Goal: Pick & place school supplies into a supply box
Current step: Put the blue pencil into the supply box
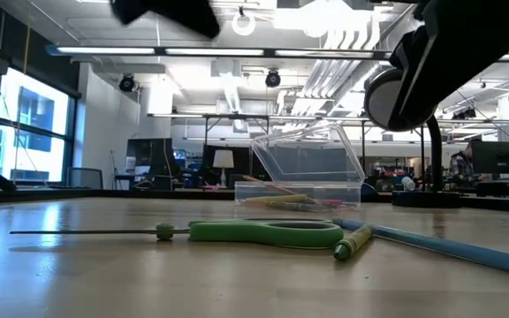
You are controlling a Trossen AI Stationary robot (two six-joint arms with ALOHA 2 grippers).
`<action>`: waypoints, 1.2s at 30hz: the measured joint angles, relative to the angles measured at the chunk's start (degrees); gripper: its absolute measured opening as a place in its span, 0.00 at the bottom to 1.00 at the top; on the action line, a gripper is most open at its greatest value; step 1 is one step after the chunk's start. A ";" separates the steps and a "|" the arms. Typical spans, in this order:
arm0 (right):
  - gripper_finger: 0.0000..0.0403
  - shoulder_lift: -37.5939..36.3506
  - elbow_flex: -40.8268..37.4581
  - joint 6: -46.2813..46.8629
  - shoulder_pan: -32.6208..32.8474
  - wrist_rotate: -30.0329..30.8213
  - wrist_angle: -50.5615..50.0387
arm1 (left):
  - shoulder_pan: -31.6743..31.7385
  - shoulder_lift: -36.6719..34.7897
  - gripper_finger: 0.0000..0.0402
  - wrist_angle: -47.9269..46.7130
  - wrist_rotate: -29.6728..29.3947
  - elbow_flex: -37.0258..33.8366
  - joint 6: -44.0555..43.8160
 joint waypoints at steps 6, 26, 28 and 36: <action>0.35 2.09 0.00 4.79 2.57 0.63 5.36 | 1.30 5.42 0.22 3.60 1.10 -0.18 -0.29; 0.35 9.13 0.00 18.94 5.04 3.56 10.06 | 3.50 7.81 0.19 7.97 1.21 -0.04 -0.03; 0.35 9.68 0.00 20.82 4.98 3.79 10.62 | 3.50 7.80 0.19 8.05 1.19 -0.04 -0.03; 0.35 13.61 0.00 24.43 5.01 2.16 13.13 | 3.50 7.78 0.18 8.23 1.05 -0.04 -0.22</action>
